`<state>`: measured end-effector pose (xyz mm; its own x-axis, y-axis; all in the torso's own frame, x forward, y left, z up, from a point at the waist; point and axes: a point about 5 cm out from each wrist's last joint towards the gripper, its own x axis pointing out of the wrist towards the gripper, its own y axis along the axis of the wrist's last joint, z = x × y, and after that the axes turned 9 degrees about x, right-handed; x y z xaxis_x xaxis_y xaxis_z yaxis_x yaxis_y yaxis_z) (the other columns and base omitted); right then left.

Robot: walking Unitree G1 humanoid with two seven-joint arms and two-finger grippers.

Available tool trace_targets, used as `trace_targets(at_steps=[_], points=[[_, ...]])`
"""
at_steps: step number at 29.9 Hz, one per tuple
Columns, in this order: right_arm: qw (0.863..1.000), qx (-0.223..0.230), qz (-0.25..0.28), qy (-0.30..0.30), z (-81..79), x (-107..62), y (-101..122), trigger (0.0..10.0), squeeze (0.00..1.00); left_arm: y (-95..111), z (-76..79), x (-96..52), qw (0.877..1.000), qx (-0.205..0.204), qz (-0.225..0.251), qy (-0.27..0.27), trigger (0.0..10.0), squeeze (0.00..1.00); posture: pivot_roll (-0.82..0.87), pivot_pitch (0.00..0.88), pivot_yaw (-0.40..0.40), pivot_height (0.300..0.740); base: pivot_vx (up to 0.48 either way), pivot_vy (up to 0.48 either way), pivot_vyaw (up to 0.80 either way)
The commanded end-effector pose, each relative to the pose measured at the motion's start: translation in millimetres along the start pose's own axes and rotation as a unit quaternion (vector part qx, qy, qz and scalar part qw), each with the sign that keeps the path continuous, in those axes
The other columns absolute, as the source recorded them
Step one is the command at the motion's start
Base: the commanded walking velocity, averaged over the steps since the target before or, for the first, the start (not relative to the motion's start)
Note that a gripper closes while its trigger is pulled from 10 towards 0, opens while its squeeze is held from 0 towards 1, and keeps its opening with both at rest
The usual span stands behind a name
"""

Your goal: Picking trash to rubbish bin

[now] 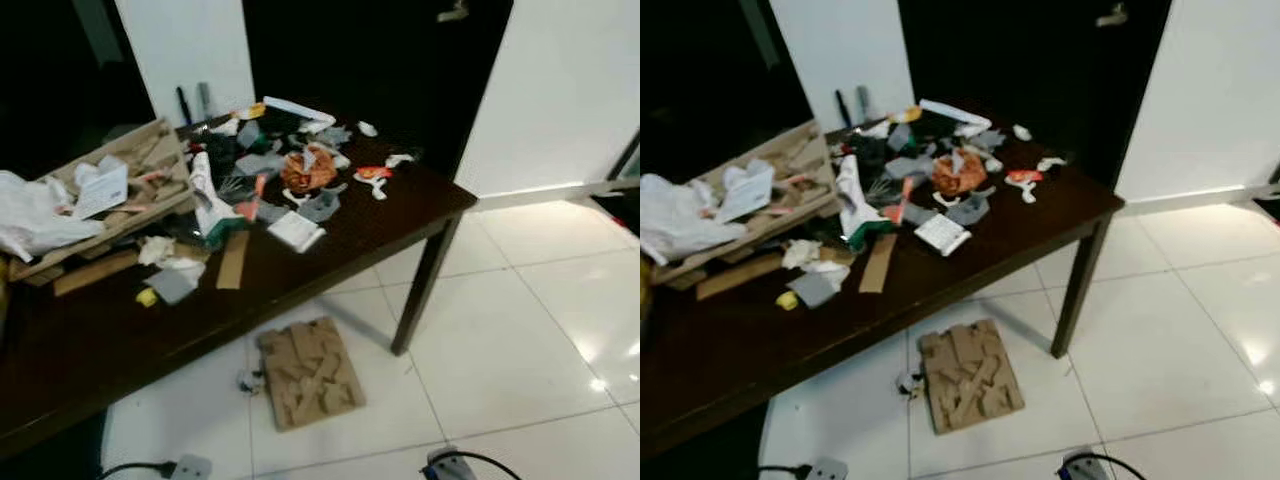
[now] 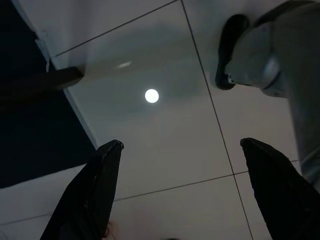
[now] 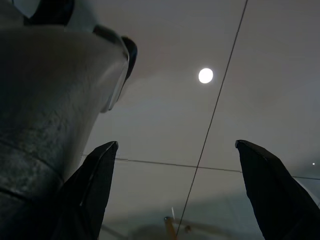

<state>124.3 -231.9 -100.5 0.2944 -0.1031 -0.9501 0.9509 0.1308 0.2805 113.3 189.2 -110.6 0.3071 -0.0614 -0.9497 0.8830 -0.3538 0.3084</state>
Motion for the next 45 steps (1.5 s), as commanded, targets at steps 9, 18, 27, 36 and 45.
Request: trace_targets(at_steps=[9, 18, 27, 36, 45], points=[[1.0, 0.006, -0.008, 0.006, -3.8, 0.3, -5.4, 10.0, 0.0, 1.1, 8.2, 1.3, 1.0, 0.003, 0.002, -0.008, 10.0, 0.0, 0.02, 0.067, 0.038, 0.74, 0.0, 0.0, 0.78], [1.0, 0.004, -0.008, 0.005, -2.6, 0.2, -5.9, 10.0, 0.0, 5.1, 5.7, 1.4, 1.0, 0.004, 0.004, -0.004, 10.0, 0.0, 0.03, 0.064, 0.043, 0.74, 0.0, 0.0, 0.78], [1.0, 0.001, -0.004, -0.001, -0.7, 0.0, -5.3, 10.0, 0.0, 8.1, 4.9, 1.6, 1.0, 0.009, 0.006, -0.002, 10.0, 0.0, 0.03, 0.065, 0.044, 0.74, 0.0, 0.0, 0.78], [1.0, 0.006, 0.007, -0.023, 3.2, -0.3, -3.5, 10.0, 0.0, 8.9, 6.6, 1.9, 1.0, 0.014, 0.008, -0.001, 10.0, 0.0, 0.02, 0.063, 0.038, 0.74, 0.0, 0.0, 0.35], [1.0, 0.0, 0.009, -0.023, 4.4, -0.4, -1.6, 10.0, 0.0, 2.4, 4.6, 0.8, 1.0, 0.019, 0.006, 0.0, 10.0, 0.0, 0.03, 0.061, 0.029, 0.74, 0.0, -0.346, 0.0]])
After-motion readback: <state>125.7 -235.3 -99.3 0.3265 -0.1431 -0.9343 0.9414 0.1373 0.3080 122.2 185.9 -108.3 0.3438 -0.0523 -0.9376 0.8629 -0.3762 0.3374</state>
